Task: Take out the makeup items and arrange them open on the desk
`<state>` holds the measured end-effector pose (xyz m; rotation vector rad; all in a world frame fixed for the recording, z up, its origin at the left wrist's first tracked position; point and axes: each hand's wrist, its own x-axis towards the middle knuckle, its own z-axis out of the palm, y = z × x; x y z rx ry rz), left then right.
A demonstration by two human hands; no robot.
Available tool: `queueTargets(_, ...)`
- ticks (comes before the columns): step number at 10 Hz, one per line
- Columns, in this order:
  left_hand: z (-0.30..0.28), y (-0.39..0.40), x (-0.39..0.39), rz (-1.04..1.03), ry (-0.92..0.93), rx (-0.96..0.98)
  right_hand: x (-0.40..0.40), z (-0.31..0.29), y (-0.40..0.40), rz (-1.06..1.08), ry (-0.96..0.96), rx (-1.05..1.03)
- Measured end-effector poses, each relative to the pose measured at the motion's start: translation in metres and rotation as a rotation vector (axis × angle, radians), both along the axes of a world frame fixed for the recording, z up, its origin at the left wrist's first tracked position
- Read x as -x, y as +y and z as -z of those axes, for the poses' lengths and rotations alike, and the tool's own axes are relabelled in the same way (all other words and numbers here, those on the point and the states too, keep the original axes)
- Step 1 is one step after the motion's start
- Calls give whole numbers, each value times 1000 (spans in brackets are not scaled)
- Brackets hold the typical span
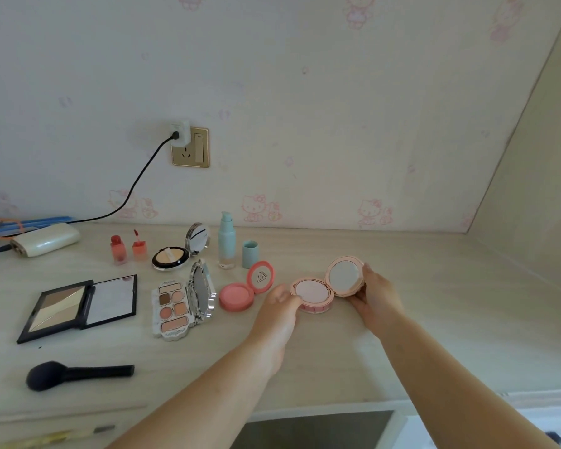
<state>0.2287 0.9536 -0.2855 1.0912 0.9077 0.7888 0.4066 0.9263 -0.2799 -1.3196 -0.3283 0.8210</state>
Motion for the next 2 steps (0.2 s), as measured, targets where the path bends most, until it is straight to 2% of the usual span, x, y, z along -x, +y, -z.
queueTargets(1, 1, -2, 6, -27, -93, 62, 8, 1, -10, 3, -66, 25)
queueTargets(2, -1, -7, 20, -74, -89, 32, 12, -1, -27, 82, -173, 94)
